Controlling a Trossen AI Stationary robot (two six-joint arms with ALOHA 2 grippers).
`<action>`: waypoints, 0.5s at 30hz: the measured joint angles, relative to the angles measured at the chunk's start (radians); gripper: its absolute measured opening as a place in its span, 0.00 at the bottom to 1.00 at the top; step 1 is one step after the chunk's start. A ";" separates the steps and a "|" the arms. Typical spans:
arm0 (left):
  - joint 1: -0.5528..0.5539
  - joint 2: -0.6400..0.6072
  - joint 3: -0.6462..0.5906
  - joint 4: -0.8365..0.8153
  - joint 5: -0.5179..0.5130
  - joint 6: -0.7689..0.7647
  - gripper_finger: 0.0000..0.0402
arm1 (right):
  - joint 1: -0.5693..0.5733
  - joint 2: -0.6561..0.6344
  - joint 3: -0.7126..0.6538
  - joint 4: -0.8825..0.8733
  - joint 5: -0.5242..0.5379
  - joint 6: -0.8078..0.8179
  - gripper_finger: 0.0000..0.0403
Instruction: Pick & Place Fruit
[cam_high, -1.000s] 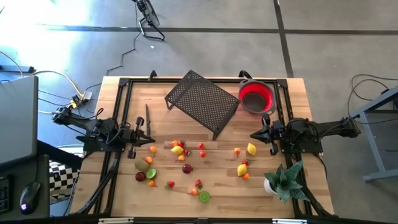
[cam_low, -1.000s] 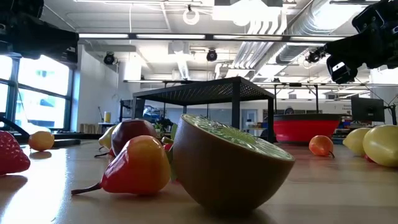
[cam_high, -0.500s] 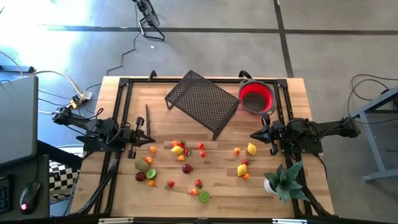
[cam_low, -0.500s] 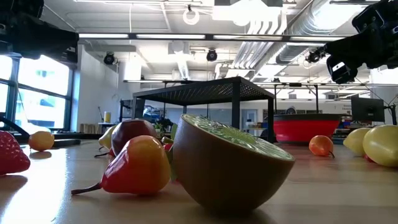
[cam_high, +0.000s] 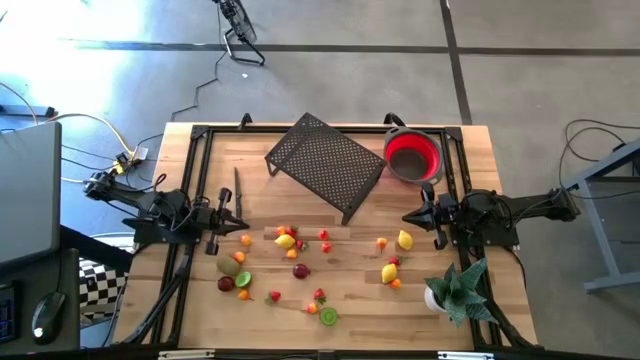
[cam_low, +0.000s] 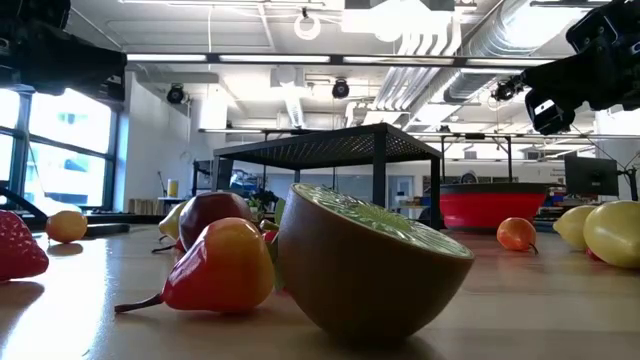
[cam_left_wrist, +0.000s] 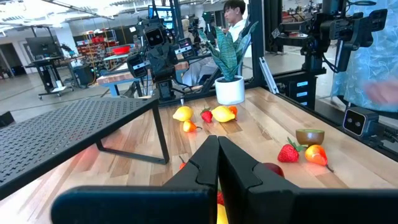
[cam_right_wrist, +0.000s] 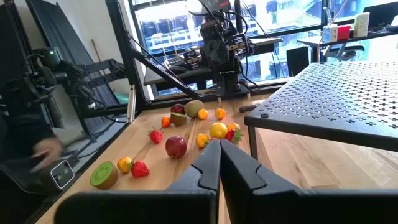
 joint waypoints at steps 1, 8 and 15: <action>0.000 0.000 0.000 0.000 0.000 0.000 0.00 | 0.000 0.000 0.000 0.000 0.000 0.000 0.01; 0.000 0.000 0.000 0.000 0.000 0.000 0.00 | 0.000 0.000 0.000 0.000 0.000 0.000 0.01; 0.000 0.000 0.000 0.001 0.000 0.000 0.00 | 0.000 0.000 0.000 0.010 0.004 0.000 0.01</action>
